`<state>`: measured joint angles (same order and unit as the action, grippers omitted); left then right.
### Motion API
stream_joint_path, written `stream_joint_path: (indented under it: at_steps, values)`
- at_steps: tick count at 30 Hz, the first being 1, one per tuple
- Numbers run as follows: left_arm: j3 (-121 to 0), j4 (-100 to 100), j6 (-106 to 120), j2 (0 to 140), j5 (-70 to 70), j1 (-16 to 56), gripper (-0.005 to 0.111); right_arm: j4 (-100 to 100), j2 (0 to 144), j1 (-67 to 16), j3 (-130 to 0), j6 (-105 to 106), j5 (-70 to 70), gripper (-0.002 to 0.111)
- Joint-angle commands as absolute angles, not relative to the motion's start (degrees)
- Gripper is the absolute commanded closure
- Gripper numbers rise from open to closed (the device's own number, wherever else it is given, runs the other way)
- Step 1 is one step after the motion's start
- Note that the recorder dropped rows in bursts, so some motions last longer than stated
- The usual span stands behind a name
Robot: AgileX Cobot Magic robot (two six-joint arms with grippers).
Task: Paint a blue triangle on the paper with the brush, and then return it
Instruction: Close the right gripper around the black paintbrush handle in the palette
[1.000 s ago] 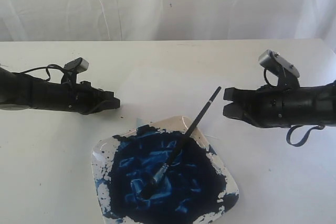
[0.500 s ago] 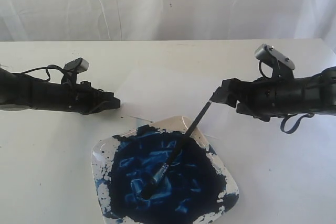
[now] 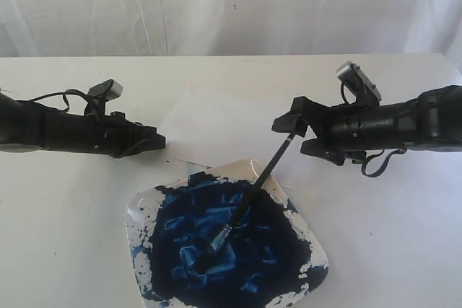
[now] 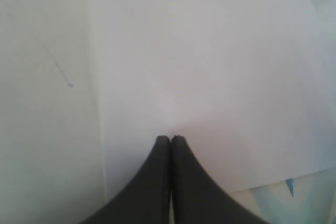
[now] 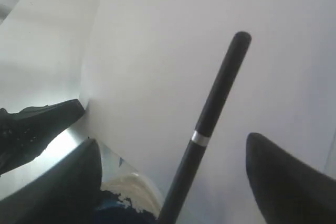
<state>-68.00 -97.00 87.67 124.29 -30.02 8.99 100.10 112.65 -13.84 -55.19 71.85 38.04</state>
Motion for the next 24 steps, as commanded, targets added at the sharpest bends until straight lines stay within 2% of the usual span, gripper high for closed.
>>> stream_joint_path:
  at_steps: [1, 4, 19, 24]
  values:
    - [-68.1, -97.2, 87.8, 124.5, -30.1, 9.3, 0.107, 99.9, 115.1, -13.8, -55.6, 71.7, 38.7, 0.038]
    - [-68.1, -97.2, 87.8, 124.5, -30.1, 9.3, 0.107, 99.9, 116.3, -13.8, -56.2, 71.8, 39.7, 0.038]
    - [-68.1, -97.2, 87.8, 124.5, -30.0, 9.3, 0.107, 99.9, 119.7, -16.0, -58.7, 73.9, 43.1, 0.064]
    - [-68.1, -97.2, 87.8, 124.5, -30.0, 9.3, 0.107, 99.9, 119.7, -16.0, -58.7, 74.5, 43.5, 0.069]
